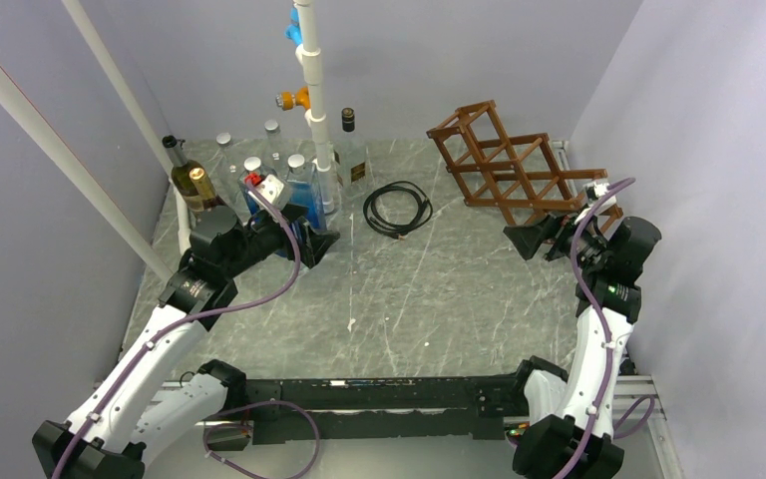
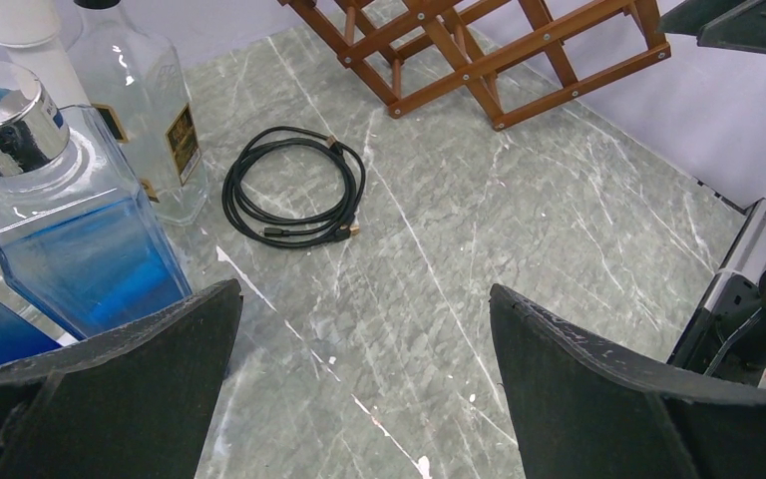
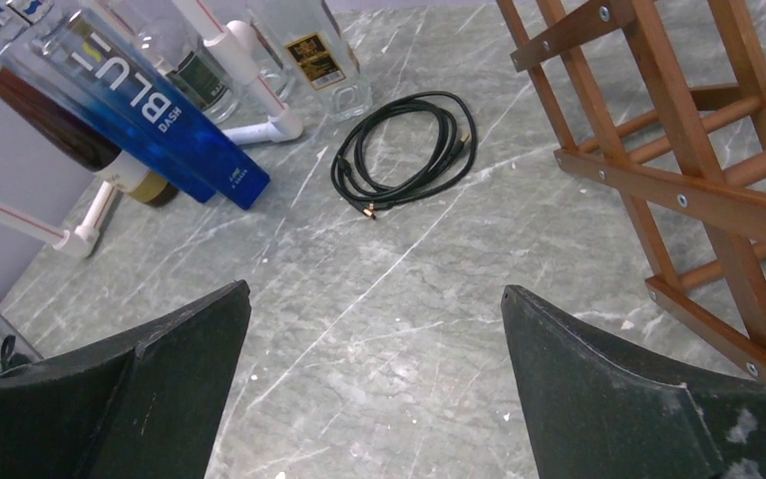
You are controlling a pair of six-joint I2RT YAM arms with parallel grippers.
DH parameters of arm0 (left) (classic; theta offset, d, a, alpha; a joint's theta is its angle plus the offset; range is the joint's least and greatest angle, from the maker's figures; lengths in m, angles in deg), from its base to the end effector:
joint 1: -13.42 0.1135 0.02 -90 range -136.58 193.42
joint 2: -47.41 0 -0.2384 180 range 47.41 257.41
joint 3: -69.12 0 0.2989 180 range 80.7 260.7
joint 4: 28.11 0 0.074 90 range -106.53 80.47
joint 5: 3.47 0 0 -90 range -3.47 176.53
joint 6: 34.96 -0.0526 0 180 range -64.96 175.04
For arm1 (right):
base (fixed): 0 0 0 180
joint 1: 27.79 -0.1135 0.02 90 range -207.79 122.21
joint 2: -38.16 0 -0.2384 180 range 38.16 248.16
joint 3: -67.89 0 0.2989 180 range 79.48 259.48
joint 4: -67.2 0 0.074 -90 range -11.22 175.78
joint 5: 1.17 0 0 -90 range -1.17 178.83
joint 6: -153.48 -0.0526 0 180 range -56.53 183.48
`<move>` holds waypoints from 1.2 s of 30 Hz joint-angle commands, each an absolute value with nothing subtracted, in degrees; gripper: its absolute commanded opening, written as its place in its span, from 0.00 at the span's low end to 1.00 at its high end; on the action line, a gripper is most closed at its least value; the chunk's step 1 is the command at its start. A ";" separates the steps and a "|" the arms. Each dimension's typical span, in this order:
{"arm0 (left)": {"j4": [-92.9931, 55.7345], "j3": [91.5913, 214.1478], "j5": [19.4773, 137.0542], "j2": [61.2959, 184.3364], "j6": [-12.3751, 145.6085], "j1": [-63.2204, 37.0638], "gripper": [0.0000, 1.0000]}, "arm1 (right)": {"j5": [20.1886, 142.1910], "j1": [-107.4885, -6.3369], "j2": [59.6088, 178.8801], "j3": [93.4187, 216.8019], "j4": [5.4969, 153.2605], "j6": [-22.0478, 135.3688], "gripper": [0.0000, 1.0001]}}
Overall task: Take the wine bottle off the wine rack
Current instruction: Reset both arms
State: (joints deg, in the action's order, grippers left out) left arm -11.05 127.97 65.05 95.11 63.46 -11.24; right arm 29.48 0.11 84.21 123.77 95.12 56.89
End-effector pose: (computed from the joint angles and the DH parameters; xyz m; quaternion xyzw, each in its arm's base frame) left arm 0.2420 -0.1323 0.3350 0.2266 0.7047 -0.3200 0.5914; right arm 0.2376 -0.0746 0.3049 -0.0691 0.7579 0.2995 0.5754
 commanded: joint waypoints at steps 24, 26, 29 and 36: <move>-11.43 128.60 65.61 93.69 62.40 -10.95 0.99 | 35.83 0.40 82.64 124.38 92.66 50.47 1.00; -11.66 128.39 65.46 93.37 62.62 -10.95 1.00 | 35.88 0.44 82.55 124.37 92.65 50.43 1.00; -12.37 128.05 64.66 92.87 62.71 -10.93 0.99 | 35.92 0.47 82.46 124.30 92.59 50.46 1.00; -11.62 129.02 62.36 93.40 65.73 -10.92 1.00 | 36.54 0.43 81.83 124.32 92.63 50.64 1.00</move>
State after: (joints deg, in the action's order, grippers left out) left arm -11.07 127.94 64.70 93.85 63.77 -11.24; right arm 35.14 0.16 83.11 123.77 94.92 51.44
